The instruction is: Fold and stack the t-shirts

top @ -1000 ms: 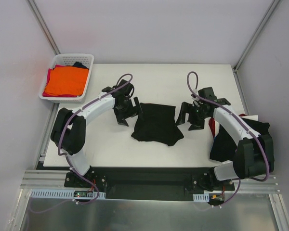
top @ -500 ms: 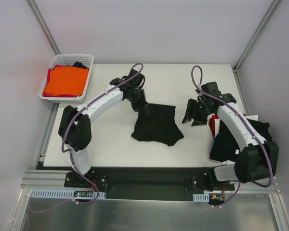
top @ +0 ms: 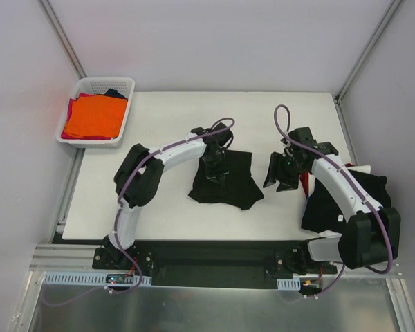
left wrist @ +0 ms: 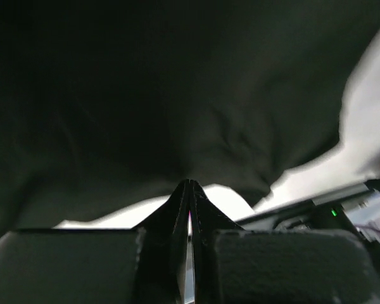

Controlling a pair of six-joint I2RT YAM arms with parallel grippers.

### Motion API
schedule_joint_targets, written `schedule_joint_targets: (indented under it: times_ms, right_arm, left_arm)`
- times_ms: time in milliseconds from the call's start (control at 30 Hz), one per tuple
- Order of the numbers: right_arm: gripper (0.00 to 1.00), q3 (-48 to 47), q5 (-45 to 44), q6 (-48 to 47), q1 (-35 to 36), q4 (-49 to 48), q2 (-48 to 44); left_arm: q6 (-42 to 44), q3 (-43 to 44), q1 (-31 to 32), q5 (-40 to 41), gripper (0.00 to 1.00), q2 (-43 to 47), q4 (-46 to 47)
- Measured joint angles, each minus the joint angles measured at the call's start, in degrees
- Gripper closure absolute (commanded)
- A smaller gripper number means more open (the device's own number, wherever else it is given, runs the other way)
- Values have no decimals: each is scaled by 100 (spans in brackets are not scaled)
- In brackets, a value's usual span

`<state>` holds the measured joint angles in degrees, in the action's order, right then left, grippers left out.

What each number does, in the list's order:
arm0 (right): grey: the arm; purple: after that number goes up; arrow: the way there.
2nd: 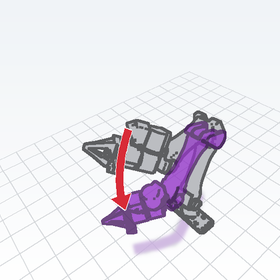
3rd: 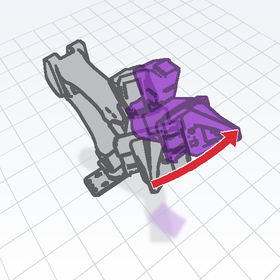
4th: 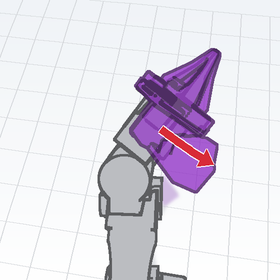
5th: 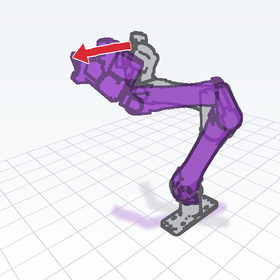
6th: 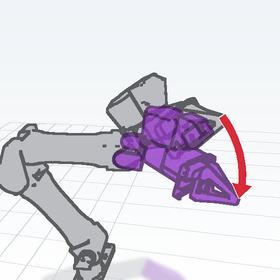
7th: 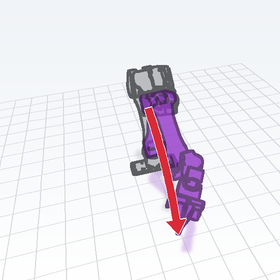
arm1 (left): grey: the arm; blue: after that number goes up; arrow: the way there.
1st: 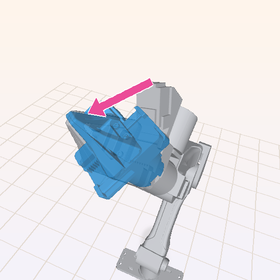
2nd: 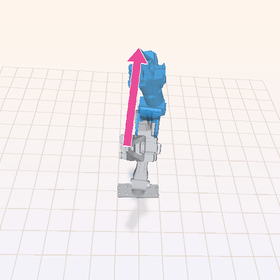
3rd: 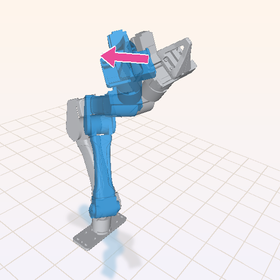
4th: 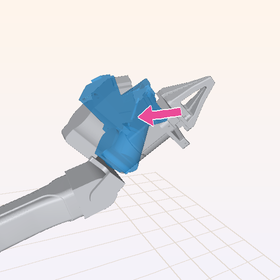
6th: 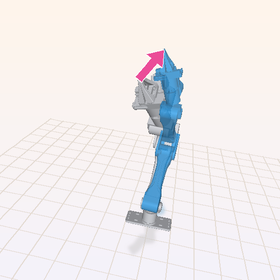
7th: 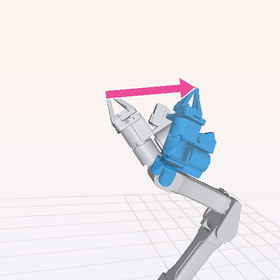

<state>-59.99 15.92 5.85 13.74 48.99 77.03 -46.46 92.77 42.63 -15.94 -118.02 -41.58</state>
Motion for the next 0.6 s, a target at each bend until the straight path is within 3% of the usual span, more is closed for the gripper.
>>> schedule_joint_targets:
  times_ms: [200, 400, 600]
  right_arm:
    - [43, 83, -28, -11, 0, 157, -463]
    - [43, 125, -52, -15, 0, 232, -564]
    - [43, 173, -22, -15, 0, 223, -542]
  left_arm:
    - [50, 271, -203, -105, 100, -730, -153]
    - [55, 293, -380, -48, 100, -719, -37]
    - [-72, -455, -564, 140, 100, -232, 92]
